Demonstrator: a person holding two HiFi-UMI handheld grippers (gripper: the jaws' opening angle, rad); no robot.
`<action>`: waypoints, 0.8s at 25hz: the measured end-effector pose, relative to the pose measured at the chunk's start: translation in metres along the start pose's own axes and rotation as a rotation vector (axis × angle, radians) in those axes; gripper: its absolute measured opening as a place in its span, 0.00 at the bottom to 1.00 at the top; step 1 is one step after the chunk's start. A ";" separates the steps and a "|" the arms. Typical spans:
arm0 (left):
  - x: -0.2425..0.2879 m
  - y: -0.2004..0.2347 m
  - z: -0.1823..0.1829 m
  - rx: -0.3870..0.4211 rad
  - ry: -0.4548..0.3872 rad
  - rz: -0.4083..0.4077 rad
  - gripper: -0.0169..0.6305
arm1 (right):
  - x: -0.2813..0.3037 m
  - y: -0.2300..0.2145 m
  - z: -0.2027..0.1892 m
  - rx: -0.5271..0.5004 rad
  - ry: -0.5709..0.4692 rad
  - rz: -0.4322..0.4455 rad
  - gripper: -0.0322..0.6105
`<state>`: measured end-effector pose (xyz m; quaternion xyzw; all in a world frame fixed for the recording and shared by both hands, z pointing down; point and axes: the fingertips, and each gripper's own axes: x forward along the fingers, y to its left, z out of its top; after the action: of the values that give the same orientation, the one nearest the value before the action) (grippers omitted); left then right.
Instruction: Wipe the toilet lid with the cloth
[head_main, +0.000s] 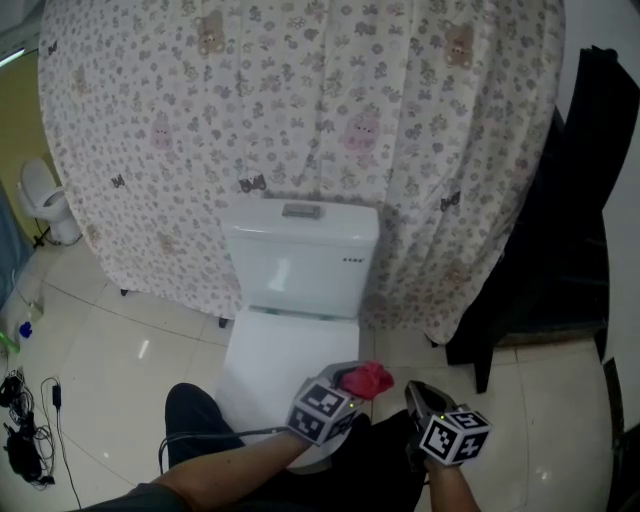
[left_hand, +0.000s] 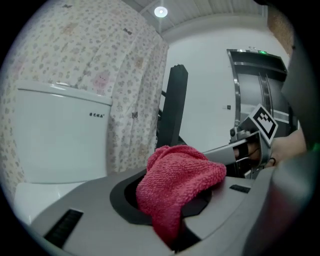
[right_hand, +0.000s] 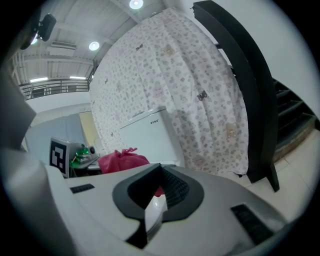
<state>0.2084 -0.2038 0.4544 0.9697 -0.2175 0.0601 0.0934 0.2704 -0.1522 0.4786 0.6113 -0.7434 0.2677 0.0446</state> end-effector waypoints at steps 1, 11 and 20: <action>-0.006 0.000 0.008 0.004 -0.022 0.004 0.14 | 0.000 0.002 0.002 -0.008 -0.003 0.005 0.06; -0.089 0.017 0.053 0.021 -0.148 0.085 0.14 | -0.001 0.032 0.008 -0.059 -0.027 0.057 0.06; -0.181 0.053 0.075 0.064 -0.244 0.226 0.14 | 0.001 0.065 0.019 -0.107 -0.094 0.124 0.06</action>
<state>0.0281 -0.1923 0.3605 0.9418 -0.3326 -0.0410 0.0279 0.2145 -0.1547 0.4405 0.5728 -0.7944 0.2007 0.0255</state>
